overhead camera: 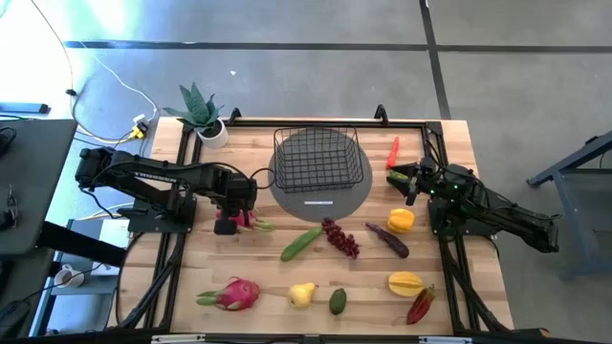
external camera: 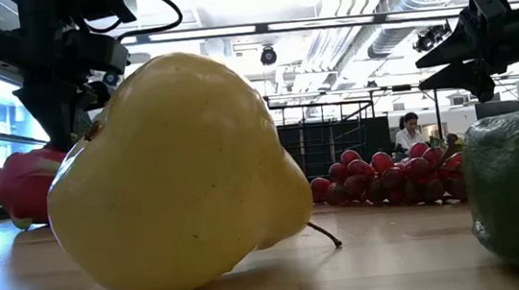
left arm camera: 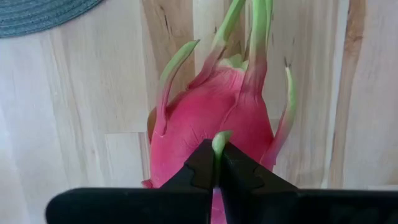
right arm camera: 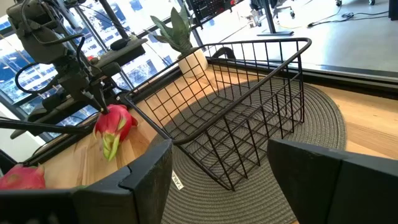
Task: Build produce basket
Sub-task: Put the top dragon fruit into the wire basket
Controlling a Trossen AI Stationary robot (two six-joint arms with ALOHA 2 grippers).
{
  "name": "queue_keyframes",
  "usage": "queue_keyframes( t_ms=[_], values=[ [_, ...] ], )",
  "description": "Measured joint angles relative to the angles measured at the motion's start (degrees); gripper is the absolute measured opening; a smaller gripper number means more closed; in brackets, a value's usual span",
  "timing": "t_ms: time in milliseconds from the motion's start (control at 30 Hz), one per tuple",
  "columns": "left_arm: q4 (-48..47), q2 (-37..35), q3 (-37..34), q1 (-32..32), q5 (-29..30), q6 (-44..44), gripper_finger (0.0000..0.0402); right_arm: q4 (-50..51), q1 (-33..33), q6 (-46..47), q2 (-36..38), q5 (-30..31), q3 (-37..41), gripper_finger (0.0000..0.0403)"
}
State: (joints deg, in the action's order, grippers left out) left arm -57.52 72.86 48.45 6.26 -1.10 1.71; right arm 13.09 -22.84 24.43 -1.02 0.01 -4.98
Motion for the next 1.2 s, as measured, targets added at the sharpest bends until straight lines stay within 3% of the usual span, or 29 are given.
queue_keyframes(
  t_ms=[500, 1200],
  values=[
    [-0.55, -0.86, 0.79, 0.0, -1.22, -0.24, 0.0, 0.0, 0.0, 0.0, 0.0, 0.0, -0.01, 0.0243],
    [-2.39, -3.54, 20.51, 0.04, 2.23, 1.51, 0.0, 0.0, -0.01, 0.0, -0.09, 0.0, -0.01, 0.0243]
  ],
)
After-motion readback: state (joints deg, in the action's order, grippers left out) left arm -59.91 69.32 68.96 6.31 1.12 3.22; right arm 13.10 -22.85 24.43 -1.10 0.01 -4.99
